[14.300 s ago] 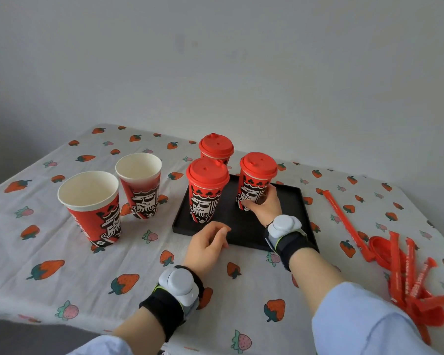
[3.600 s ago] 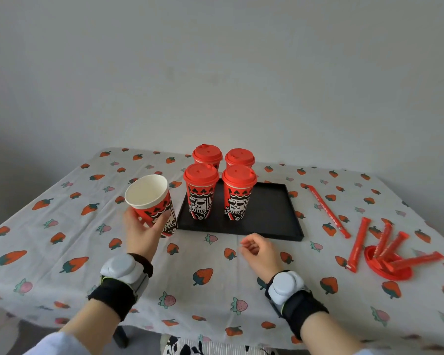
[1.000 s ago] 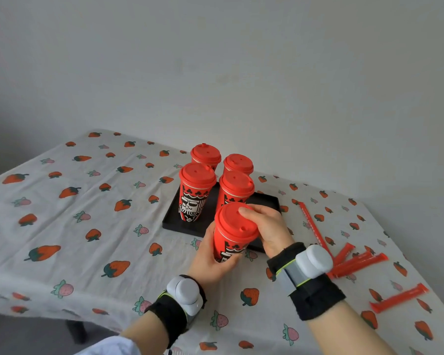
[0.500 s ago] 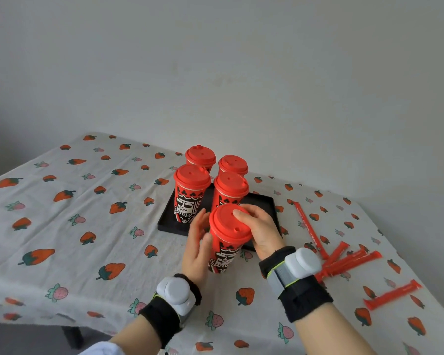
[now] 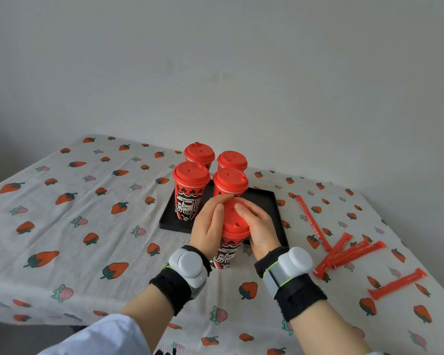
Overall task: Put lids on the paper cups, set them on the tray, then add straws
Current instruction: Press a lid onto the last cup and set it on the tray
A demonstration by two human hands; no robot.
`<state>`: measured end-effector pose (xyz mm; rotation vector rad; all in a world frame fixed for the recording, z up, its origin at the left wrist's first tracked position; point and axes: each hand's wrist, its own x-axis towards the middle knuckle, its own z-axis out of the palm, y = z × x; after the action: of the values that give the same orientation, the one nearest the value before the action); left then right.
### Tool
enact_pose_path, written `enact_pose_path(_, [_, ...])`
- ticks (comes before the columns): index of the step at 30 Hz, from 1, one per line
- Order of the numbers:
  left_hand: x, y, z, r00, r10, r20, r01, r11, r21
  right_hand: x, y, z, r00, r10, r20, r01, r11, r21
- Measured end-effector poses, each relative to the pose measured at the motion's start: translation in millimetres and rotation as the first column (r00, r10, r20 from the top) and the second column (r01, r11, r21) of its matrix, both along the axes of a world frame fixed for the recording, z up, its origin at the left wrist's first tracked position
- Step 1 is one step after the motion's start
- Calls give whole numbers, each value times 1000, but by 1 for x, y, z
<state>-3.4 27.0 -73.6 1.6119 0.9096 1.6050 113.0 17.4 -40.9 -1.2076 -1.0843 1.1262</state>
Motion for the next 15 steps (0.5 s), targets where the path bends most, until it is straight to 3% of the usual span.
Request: enact_pose_path(15, [-2, 3, -1, 999, -25, -29, 24, 999, -28, -17, -4, -7, 985, -158, -70, 165, 981, 101])
